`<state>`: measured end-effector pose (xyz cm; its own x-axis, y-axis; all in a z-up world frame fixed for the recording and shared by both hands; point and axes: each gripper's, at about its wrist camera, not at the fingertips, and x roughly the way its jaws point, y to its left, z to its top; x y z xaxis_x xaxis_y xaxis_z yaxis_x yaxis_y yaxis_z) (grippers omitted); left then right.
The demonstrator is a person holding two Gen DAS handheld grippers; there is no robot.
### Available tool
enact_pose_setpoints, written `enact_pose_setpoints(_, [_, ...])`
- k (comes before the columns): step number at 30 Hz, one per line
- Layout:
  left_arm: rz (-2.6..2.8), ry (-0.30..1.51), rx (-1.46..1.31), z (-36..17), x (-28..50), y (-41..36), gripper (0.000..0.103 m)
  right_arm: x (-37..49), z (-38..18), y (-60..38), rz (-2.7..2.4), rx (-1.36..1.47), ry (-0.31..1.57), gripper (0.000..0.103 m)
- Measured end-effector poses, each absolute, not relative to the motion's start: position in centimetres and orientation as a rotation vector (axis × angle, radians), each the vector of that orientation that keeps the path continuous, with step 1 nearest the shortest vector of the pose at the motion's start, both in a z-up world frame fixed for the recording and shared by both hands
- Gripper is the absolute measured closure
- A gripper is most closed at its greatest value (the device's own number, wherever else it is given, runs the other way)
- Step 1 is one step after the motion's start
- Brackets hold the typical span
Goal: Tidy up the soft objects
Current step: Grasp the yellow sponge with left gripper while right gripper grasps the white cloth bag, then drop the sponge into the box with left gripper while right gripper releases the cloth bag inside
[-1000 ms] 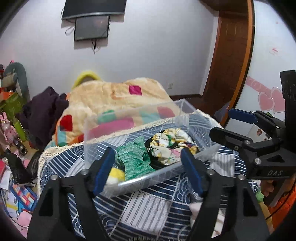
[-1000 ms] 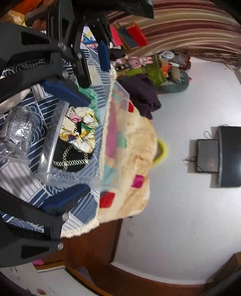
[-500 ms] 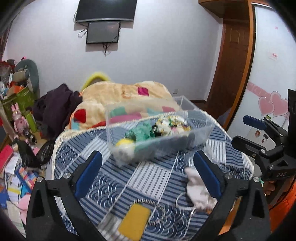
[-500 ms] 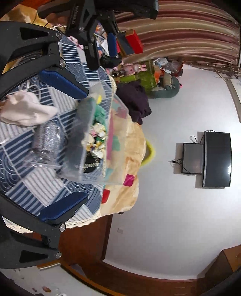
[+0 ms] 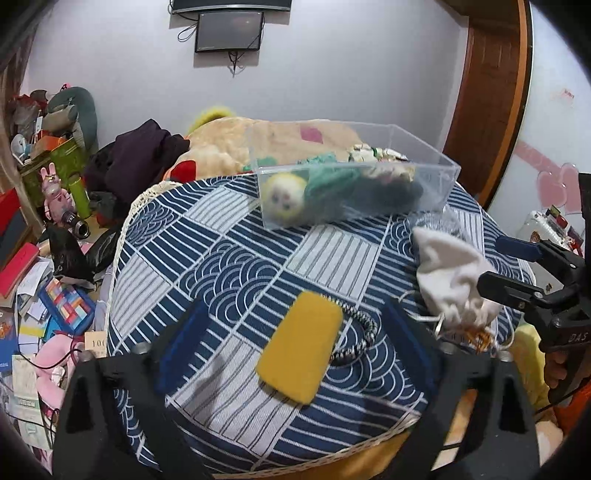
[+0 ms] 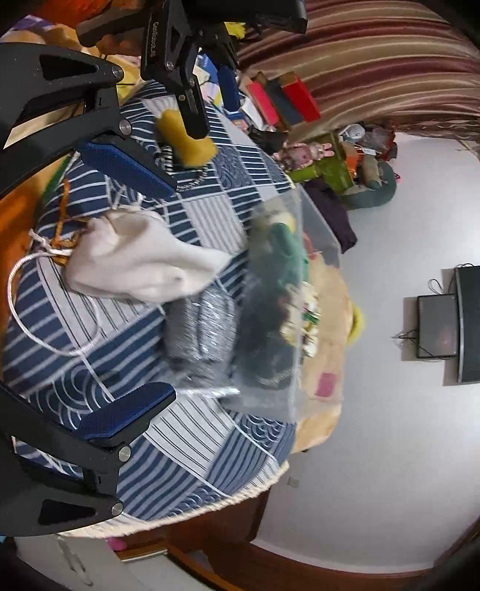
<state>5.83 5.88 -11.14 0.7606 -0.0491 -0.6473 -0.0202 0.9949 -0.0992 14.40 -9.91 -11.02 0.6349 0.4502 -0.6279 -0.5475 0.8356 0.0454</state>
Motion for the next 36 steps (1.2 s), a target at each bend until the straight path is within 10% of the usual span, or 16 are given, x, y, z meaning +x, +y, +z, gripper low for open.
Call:
enact_pose_setpoints(14, [-0.061, 0.733, -0.122, -12.6, 5.8, 5.3, 0.062, 13.5, -12.6, -9.3, 0.673, -0.141, 0.734, 0.076])
enact_pose_setpoints(36, [-0.061, 0.559, -0.127, -5.9, 6.1, 6.1, 0.065, 13.2, -4.7, -12.1, 0.618, -0.055, 0.489, 0.083])
